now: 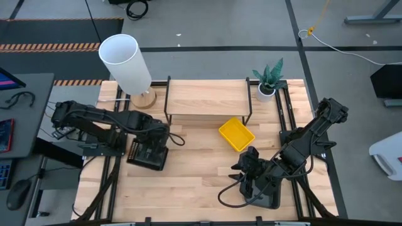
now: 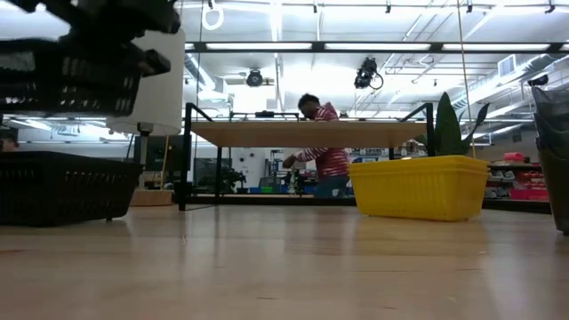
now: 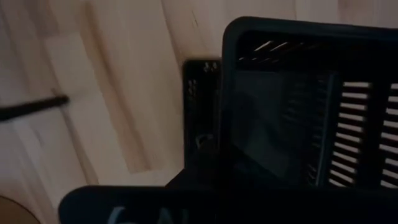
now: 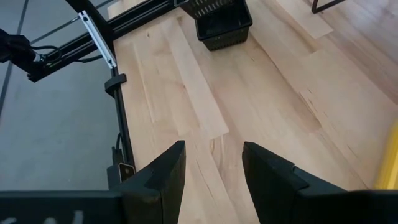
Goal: Stack baskets on shelf by color
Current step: Stack the bottom black bin on top of the top black bin, then put the stacked black bin on the shelf
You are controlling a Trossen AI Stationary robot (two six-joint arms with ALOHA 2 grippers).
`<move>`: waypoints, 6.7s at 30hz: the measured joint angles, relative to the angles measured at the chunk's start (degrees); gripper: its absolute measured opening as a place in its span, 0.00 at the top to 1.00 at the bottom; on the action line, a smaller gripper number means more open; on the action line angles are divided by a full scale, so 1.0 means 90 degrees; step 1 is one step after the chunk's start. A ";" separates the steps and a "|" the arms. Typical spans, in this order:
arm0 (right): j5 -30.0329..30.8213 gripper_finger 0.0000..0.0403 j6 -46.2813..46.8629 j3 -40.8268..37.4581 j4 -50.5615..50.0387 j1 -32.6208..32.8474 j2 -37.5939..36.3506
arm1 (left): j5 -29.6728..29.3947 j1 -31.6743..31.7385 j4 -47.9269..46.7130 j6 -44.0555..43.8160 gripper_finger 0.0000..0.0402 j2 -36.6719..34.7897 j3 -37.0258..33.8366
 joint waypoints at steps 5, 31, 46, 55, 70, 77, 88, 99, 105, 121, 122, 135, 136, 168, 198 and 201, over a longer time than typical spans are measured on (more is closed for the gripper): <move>0.0044 0.59 -0.0002 0.0000 0.0000 0.0000 0.0000 | 0.0076 -0.0002 0.0277 0.0009 1.00 0.0002 -0.0514; -0.0466 0.59 -0.0192 0.0000 0.0068 -0.0389 0.0000 | -0.0105 0.0046 0.1800 -0.0053 0.81 0.0002 -0.1856; -0.0628 0.59 -0.0339 0.0000 0.0330 -0.0453 0.0000 | -0.0258 0.0044 0.1745 -0.2094 0.49 0.0002 -0.1858; -0.0631 0.59 -0.0690 0.0000 0.0614 -0.0447 0.0000 | 0.0555 0.0032 0.1515 -0.3430 0.56 0.0002 -0.1858; -0.0767 0.59 -0.0837 0.0000 0.0707 -0.0441 0.0000 | -0.0064 -0.0002 0.1241 -0.3869 0.64 -0.0046 -0.0857; -0.0764 0.59 -0.0884 0.0000 0.0719 -0.0440 0.0000 | 0.0504 -0.0010 0.1294 -0.3834 0.65 -0.0046 -0.0461; -0.0750 0.59 -0.0977 0.0000 0.0746 -0.0435 0.0000 | 0.1514 -0.0499 0.1265 -0.4370 0.65 -0.0046 -0.0452; -0.0790 0.59 -0.1131 0.0000 0.0763 -0.0442 0.0000 | 0.1166 -0.1870 0.1188 -0.4503 0.65 -0.0039 -0.0454; -0.0846 0.59 -0.1166 0.0000 0.0869 -0.0454 0.0000 | 0.0072 -0.2714 0.1162 -0.4712 0.58 -0.0037 -0.0455; -0.0846 0.59 -0.1315 0.0000 0.0867 -0.0494 0.0000 | -0.0841 -0.3867 0.1085 -0.4838 0.49 -0.0034 -0.0461; -0.0852 0.59 -0.1322 0.0000 0.0867 -0.0495 0.0000 | -0.0842 -0.3902 0.1086 -0.4838 0.50 -0.0034 -0.0461; -0.0914 0.59 -0.1331 0.0000 0.0881 -0.0542 0.0000 | -0.1324 -0.4116 0.1081 -0.4976 0.55 -0.0032 -0.0461; -0.0914 0.59 -0.1331 0.0000 0.0882 -0.0545 0.0000 | -0.1324 -0.4116 0.1079 -0.4971 0.55 -0.0032 -0.0461; -0.0749 0.59 -0.1530 0.0000 0.1103 -0.0573 0.0000 | -0.1039 -0.4109 0.0958 -0.4711 0.57 0.1040 -0.0461; -0.0941 0.59 -0.1289 -0.0002 0.1302 -0.0583 0.0000 | -0.0680 -0.3899 0.1222 -0.4503 0.63 0.1877 -0.1197; -0.0944 0.59 -0.1297 -0.0002 0.1303 -0.0583 0.0000 | -0.0685 -0.3878 0.1225 -0.4458 0.70 0.1877 -0.1197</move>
